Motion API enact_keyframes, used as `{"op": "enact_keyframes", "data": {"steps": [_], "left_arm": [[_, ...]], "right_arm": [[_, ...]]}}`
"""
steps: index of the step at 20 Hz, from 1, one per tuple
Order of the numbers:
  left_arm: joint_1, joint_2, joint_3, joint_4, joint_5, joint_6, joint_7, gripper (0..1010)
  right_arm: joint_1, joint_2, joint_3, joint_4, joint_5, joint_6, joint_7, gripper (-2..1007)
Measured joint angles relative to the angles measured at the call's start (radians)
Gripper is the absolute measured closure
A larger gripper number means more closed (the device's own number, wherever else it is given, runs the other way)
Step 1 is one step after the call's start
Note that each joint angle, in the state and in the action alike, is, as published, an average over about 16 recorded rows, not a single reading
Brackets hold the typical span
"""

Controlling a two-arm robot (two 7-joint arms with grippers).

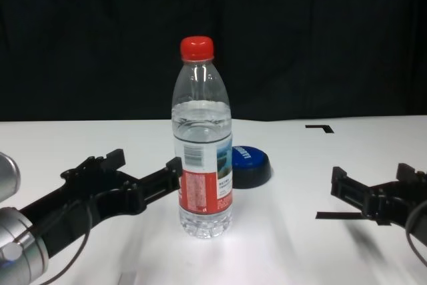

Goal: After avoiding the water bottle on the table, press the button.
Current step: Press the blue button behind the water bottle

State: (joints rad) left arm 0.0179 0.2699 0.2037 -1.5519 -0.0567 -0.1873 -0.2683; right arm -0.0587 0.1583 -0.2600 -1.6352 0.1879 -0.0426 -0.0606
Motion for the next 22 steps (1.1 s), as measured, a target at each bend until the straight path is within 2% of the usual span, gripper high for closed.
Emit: {"op": "enact_keyframes", "data": {"steps": [22], "left_arm": [[-0.049,-0.009,0.025,0.048,-0.008,-0.008,-0.011,7]], "right_arm": [[0.0,0.0,0.0,0.0,0.0,0.0,0.0,2]]}}
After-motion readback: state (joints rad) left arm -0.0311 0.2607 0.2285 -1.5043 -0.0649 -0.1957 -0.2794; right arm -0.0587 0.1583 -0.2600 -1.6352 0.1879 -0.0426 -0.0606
